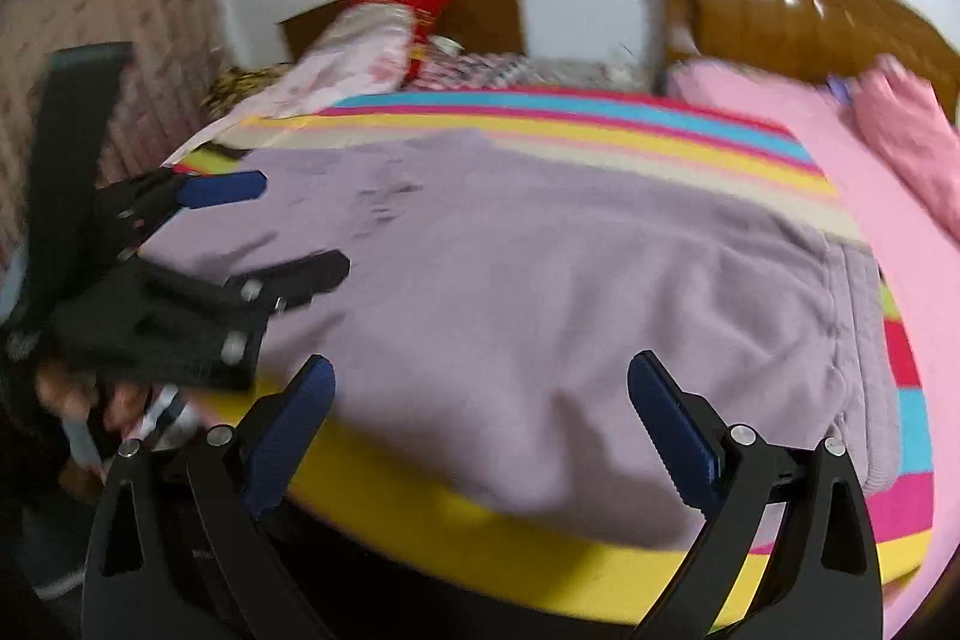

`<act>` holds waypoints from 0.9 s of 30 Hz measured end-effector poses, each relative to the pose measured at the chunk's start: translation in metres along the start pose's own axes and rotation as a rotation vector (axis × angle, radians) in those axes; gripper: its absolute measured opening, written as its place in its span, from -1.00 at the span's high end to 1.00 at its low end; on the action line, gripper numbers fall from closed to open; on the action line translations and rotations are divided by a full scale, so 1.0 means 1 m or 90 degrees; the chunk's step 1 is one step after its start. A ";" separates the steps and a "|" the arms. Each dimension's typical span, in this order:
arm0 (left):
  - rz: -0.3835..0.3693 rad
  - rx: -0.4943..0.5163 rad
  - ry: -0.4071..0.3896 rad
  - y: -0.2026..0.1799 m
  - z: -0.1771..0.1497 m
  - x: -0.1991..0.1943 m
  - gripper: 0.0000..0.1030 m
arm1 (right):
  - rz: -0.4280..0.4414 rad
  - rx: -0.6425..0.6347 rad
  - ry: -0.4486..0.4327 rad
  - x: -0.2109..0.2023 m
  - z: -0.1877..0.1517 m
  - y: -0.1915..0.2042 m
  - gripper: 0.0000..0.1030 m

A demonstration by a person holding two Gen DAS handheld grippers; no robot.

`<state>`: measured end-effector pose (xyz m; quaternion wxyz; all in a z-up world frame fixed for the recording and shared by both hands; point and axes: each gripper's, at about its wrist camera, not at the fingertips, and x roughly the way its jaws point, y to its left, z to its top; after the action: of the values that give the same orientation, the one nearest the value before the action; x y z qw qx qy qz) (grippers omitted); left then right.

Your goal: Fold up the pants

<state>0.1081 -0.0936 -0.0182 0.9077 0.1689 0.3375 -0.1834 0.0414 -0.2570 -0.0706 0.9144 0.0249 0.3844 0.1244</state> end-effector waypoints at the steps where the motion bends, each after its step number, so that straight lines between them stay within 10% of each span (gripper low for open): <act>1: -0.003 0.016 0.010 -0.009 0.006 0.013 -0.97 | -0.014 0.013 0.025 0.010 -0.002 -0.007 -0.85; 7: -0.006 0.027 0.075 -0.023 -0.007 0.062 -0.97 | -0.018 -0.033 0.040 0.011 -0.025 -0.007 -0.86; 16: -0.049 -0.025 0.085 -0.012 -0.015 0.065 -0.97 | 0.067 0.187 -0.057 -0.066 -0.043 -0.081 -0.86; 27: -0.050 -0.028 0.086 -0.015 -0.013 0.064 -0.97 | 0.073 0.296 0.038 -0.039 -0.051 -0.107 -0.89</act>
<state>0.1393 -0.1154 -0.0740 0.8785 0.1473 0.4082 -0.1997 0.0017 -0.3723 -0.0943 0.8636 0.2531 0.4276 0.0850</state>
